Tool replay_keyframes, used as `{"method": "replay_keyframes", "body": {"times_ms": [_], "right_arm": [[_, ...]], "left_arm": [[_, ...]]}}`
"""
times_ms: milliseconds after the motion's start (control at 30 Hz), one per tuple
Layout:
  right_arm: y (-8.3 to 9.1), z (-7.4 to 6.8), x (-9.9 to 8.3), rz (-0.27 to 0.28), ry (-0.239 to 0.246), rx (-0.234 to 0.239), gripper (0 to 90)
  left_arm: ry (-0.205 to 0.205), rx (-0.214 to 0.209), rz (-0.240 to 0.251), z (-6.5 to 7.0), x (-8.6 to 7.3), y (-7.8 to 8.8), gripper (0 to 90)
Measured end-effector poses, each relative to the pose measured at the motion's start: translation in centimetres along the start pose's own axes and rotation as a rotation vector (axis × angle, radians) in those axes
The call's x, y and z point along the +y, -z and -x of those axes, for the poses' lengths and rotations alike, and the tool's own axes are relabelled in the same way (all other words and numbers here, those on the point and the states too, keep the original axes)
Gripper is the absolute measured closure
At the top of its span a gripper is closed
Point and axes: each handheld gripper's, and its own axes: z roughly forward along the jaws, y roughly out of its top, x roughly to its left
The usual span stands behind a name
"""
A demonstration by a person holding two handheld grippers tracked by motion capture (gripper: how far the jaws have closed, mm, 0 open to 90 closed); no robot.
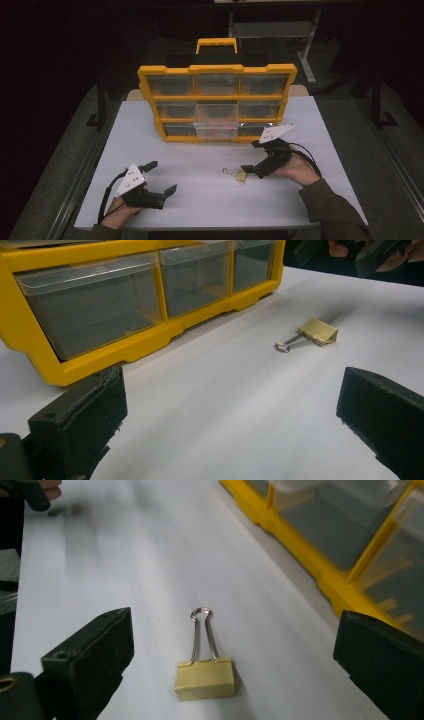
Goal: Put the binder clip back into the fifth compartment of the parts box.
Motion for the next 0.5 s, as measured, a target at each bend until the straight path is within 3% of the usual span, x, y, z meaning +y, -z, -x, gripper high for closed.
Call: {"method": "replay_keyframes", "body": {"times_ms": [333, 500], "right_arm": [[-1.7, -0.2, -1.0, -0.071, 0.006, 0.010, 5.6], [-2.5, -0.4, -1.5, -0.088, -0.009, 0.029, 13.0]], "left_arm": [[-0.002, -0.002, 0.000, 0.0, 0.0, 0.0, 0.0], [0.001, 0.000, 0.000, 0.0, 0.0, 0.0, 0.0]]}}
